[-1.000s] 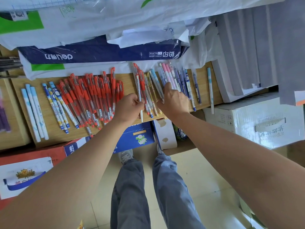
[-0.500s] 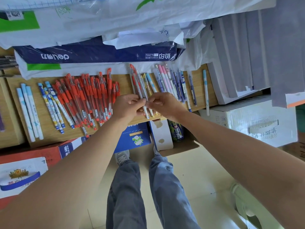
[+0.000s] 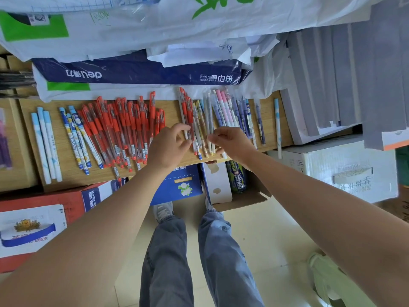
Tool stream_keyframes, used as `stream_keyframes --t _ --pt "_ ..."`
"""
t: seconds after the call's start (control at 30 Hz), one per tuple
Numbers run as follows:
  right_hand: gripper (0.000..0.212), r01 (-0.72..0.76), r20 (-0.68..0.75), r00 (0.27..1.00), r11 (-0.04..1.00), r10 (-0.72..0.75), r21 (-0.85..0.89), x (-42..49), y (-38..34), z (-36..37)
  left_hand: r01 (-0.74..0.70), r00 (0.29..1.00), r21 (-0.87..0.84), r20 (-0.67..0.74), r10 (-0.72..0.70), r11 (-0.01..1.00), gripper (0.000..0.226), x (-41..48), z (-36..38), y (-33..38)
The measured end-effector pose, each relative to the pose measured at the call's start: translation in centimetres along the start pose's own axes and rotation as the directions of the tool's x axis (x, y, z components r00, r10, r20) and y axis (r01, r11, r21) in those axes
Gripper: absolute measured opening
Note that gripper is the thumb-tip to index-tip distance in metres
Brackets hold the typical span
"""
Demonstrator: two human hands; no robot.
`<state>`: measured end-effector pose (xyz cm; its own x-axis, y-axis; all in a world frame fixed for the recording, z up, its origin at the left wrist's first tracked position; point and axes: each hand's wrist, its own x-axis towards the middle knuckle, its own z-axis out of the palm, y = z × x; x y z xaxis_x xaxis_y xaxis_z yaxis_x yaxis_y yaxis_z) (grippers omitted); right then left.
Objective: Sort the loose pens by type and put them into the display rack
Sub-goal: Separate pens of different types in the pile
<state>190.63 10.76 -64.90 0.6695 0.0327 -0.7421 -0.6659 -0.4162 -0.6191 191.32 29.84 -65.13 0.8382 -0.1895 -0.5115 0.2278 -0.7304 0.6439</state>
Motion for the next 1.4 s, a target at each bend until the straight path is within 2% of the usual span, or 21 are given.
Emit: stream_keyframes --t 0.07,0.13,0.23,0.33,0.43,0.5,0.6,0.7,0.77,0.87,1.03,1.13,1.2,1.3,1.4 --pt "0.017 -0.031 -0.018 0.999 0.998 0.032 0.057 0.3 0.2 -0.1 -0.059 0.997 0.193 0.059 0.049 0.979 0.045 0.3 0.5 -0.6" --pt "0.017 -0.034 -0.013 0.999 0.999 0.034 0.034 0.5 0.2 0.0 -0.068 0.998 0.232 0.024 0.064 0.970 0.042 0.7 0.9 -0.7" --pt "0.022 -0.041 -0.026 0.999 0.999 0.041 0.019 0.7 0.0 0.3 -0.056 0.995 0.206 -0.072 0.072 0.977 0.030 1.3 1.1 -0.9" --pt "0.023 -0.044 -0.035 0.998 0.998 0.045 0.034 1.1 -0.2 0.4 -0.016 0.990 0.181 -0.133 0.040 0.983 0.029 2.1 1.3 -0.6" --pt "0.020 -0.040 -0.037 0.998 0.999 0.041 0.036 1.4 -0.3 0.2 0.098 0.980 0.161 -0.189 -0.067 0.982 0.029 3.1 1.6 0.0" --pt "0.023 -0.035 -0.029 0.999 0.999 0.035 0.013 1.7 -0.1 0.1 0.169 0.973 0.149 -0.181 -0.141 0.974 0.026 3.9 1.8 -0.1" --pt "0.029 -0.036 -0.011 0.999 0.999 0.036 -0.010 1.9 0.1 -0.2 0.269 0.956 0.016 -0.122 -0.265 0.963 0.028 4.8 1.8 -0.3" --pt "0.025 -0.046 -0.014 0.999 0.999 0.045 -0.009 1.9 0.1 -0.4 0.334 0.935 -0.090 -0.097 -0.342 0.938 0.016 4.7 1.5 -0.2" --pt "0.021 -0.050 -0.011 0.999 0.999 0.050 -0.005 1.7 0.0 -0.4 0.334 0.934 -0.097 -0.098 -0.343 0.938 0.015 4.6 1.5 0.2" --pt "0.016 -0.057 -0.020 0.998 0.998 0.057 0.005 1.7 0.0 -0.6 0.281 0.952 -0.002 -0.130 -0.279 0.960 0.019 4.8 1.4 0.4" --pt "0.022 -0.066 -0.045 0.997 0.998 0.067 0.021 1.9 0.4 -1.1 0.294 0.946 -0.086 -0.114 -0.302 0.952 0.016 4.9 1.7 1.1" --pt "0.025 -0.066 -0.052 0.996 0.997 0.068 0.028 1.9 0.6 -1.2 0.288 0.938 -0.153 -0.154 -0.310 0.945 0.010 5.1 2.1 1.2" --pt "0.027 -0.067 -0.048 0.996 0.997 0.069 0.027 1.9 0.9 -1.2 0.308 0.923 -0.182 -0.179 -0.340 0.934 0.026 5.4 2.3 0.9" --pt "0.032 -0.065 -0.060 0.996 0.996 0.069 0.055 2.0 1.2 -1.3 0.321 0.928 -0.152 -0.144 -0.343 0.935 0.024 5.6 2.5 0.8" --pt "0.032 -0.049 -0.103 0.993 0.997 0.055 0.064 1.9 1.5 -1.5 0.382 0.900 -0.265 -0.114 -0.422 0.886 0.026 5.9 2.7 0.9"
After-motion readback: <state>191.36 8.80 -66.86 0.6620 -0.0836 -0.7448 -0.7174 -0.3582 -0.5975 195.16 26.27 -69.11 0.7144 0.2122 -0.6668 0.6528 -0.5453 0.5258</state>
